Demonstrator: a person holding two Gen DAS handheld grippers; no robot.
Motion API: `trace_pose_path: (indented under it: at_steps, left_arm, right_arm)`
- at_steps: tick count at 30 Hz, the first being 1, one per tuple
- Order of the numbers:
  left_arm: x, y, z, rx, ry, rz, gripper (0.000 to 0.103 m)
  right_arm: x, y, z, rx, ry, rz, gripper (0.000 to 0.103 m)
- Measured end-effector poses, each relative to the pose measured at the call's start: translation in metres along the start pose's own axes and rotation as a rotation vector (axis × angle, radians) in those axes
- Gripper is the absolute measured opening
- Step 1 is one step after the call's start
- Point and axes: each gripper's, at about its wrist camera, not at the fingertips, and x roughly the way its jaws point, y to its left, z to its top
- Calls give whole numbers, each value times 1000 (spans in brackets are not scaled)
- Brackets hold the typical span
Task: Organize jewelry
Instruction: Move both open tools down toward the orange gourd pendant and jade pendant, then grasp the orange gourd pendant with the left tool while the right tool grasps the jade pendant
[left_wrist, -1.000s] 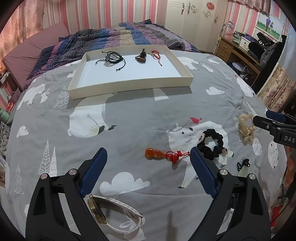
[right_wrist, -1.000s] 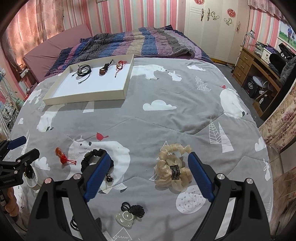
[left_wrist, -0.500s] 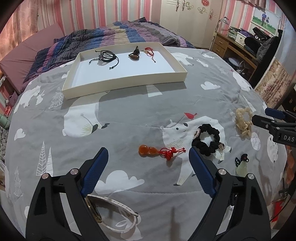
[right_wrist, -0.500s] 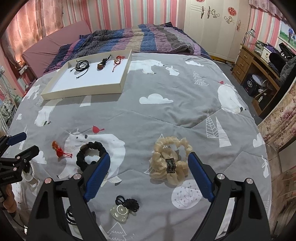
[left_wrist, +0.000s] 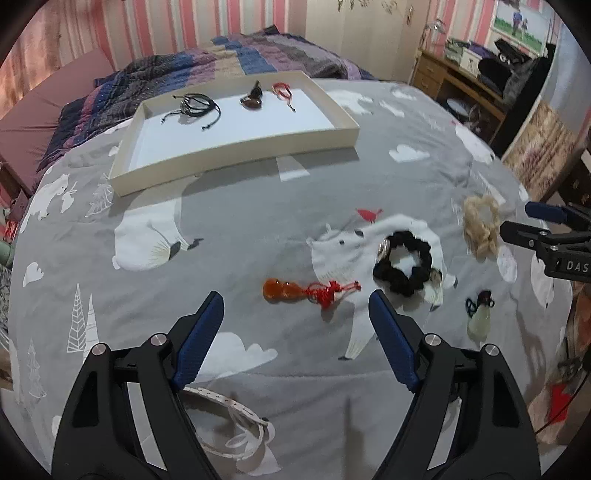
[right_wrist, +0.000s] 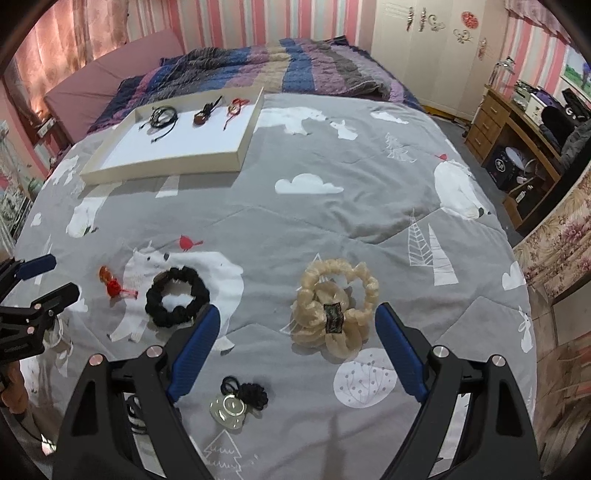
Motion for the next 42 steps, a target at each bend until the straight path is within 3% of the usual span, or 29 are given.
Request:
trace_pose_path:
  at_steps: [7,13,38,40,42]
  left_arm:
    - [14,-8,3,101,87,14,80]
    - [16,-13,3,145,88,30,80]
    - [23,-22,9,202,115,74,79]
    - [24,-22,10,202,125,70,74]
    - [24,-23,11,206,129,64,73]
  right_arm:
    - [1,6,-6,-78,83,5,85]
    - [5,13,-16,-140,130,-8,78]
    - [13,24,-15,-213,160,-41,76]
    - [13,25,-17,-219,177,-32,64]
    - [14,25,-19,-216,189,-19,61]
